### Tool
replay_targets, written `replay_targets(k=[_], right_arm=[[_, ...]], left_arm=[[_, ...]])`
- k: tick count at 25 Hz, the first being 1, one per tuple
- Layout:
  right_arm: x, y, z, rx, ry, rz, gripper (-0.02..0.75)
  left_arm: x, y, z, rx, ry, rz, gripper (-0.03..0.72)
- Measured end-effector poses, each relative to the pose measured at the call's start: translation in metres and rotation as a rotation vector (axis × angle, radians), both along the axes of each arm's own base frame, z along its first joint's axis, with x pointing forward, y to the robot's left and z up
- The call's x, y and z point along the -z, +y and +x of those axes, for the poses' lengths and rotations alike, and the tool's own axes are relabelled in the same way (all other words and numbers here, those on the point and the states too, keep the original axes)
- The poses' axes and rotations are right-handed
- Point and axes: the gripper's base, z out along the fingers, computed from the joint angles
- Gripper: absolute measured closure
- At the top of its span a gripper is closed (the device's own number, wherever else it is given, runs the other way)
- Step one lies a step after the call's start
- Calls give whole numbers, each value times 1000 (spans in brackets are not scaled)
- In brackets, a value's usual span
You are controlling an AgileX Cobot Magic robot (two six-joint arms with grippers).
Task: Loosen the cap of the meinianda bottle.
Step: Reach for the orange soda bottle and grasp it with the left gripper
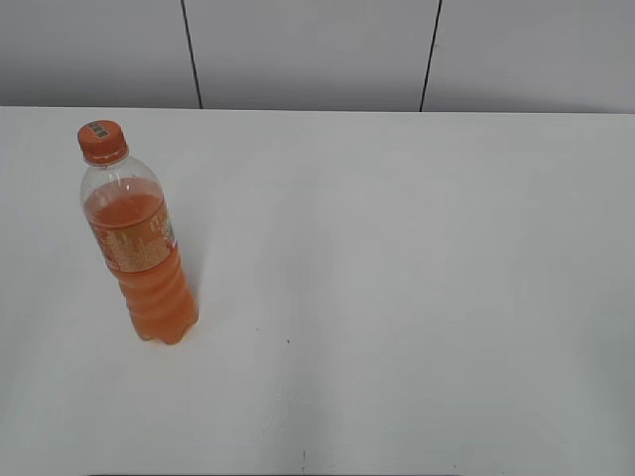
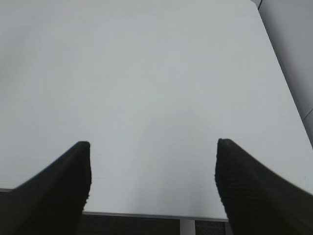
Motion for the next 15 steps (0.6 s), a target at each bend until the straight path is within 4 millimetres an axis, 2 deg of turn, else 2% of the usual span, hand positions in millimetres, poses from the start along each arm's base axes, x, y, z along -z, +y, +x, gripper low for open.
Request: replay_targets(k=[7, 15], right_arm=[[0, 0, 0, 0, 0, 0, 146], [0, 0, 0, 0, 0, 0, 146]], left_arm=[[13, -2, 37, 22, -32, 20, 115], [8, -3, 67, 40, -71, 63, 166]])
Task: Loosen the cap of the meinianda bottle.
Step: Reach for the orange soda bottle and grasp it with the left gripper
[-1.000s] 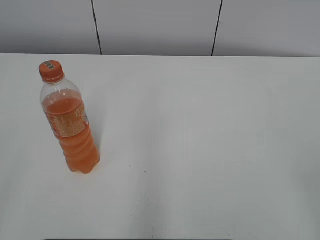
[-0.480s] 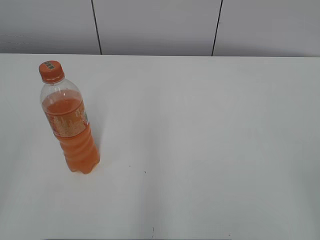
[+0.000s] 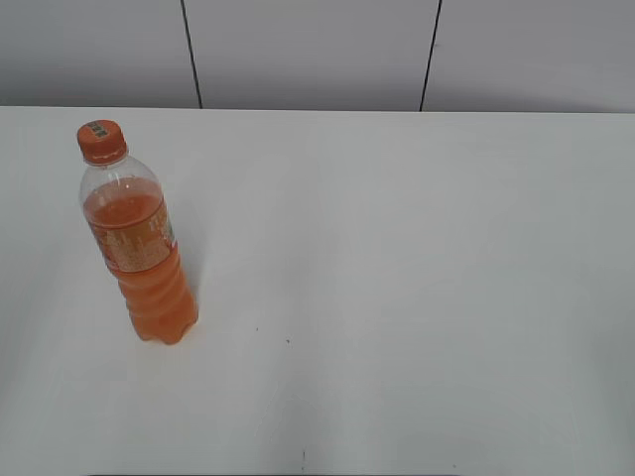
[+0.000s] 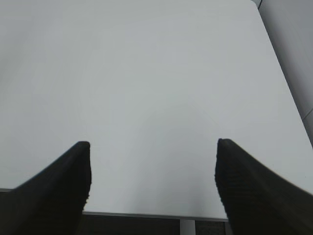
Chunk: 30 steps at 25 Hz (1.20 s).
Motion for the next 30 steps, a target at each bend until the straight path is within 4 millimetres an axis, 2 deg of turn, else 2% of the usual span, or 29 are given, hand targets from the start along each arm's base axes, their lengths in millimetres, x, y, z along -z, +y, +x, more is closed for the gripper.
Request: replay_targets(k=[5, 12, 18, 21, 26, 30], right_arm=[[0, 0, 0, 0, 0, 0, 146], [0, 0, 0, 0, 0, 0, 146], [0, 0, 0, -1, 0, 1, 146], [0, 0, 0, -1, 0, 2, 146], [0, 0, 0, -2, 0, 2, 146], [0, 0, 0, -2, 0, 2, 146]], left_arm=[[-1, -2, 25, 20, 3, 2, 179], [15, -4, 69, 42, 100, -13, 193], [33, -2, 100, 36, 160, -20, 200], [35, 9, 112, -18, 152, -36, 200], [36, 39, 129, -149, 145, -41, 200], [40, 52, 148, -174, 151, -25, 200]])
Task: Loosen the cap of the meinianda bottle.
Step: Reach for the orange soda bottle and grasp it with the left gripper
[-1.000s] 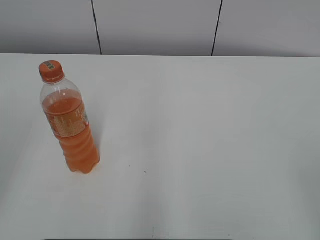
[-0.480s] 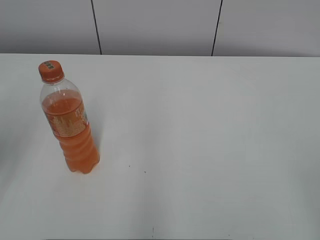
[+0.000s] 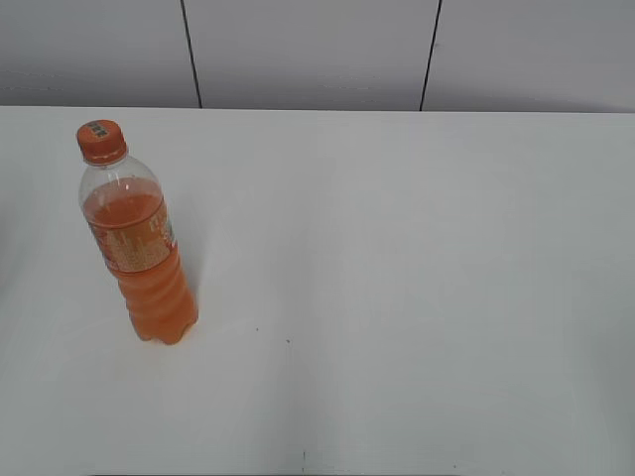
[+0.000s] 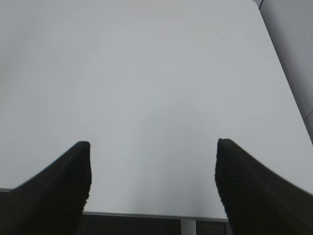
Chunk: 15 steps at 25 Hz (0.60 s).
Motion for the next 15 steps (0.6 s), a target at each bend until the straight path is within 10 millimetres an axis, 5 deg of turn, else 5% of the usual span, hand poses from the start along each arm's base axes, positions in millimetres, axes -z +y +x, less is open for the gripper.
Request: replay_targets(k=[8, 15], right_arm=[[0, 0, 0, 0, 0, 0, 146], [0, 0, 0, 0, 0, 0, 146]], left_arm=[[20, 5, 38, 144, 52, -63, 200], [43, 41, 32, 458, 22, -344, 200]])
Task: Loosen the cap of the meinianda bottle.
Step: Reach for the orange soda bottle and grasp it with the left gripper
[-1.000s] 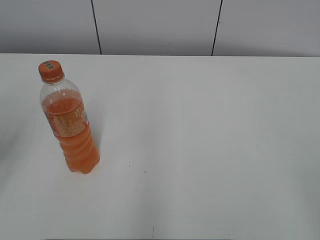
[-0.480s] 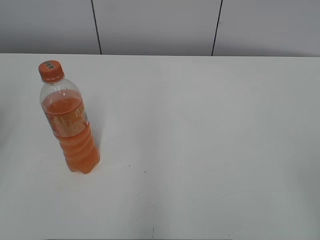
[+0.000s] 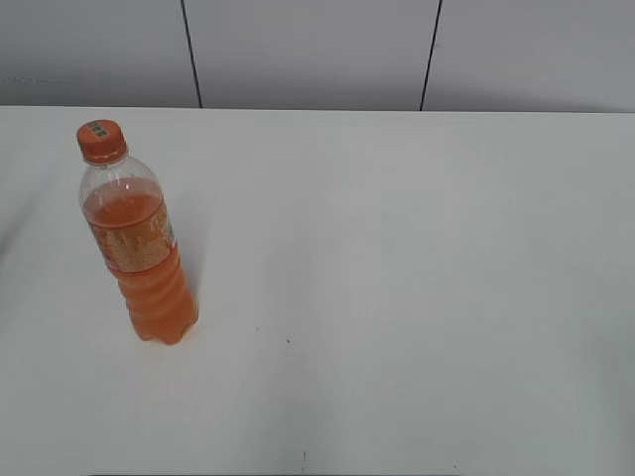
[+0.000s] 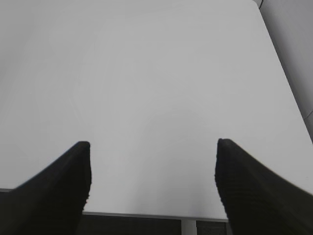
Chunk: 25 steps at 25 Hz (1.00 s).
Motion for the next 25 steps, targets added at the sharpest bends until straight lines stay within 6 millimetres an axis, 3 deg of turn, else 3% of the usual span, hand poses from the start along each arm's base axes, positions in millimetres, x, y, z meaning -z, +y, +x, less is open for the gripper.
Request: replay_targets(k=[2, 5, 13, 19, 25], right_arm=[[0, 0, 0, 0, 0, 0, 146], [0, 0, 0, 0, 0, 1, 146], [0, 0, 0, 0, 0, 1, 146], [0, 0, 0, 0, 0, 1, 146], [0, 0, 0, 0, 0, 1, 146]], left_arm=[[10, 11, -1, 49, 17, -32, 206], [19, 8, 1, 190, 34, 38, 228], [38, -46, 4, 603, 136, 281, 248], [43, -80, 11, 720, 149, 363, 169], [43, -82, 11, 730, 148, 365, 127]])
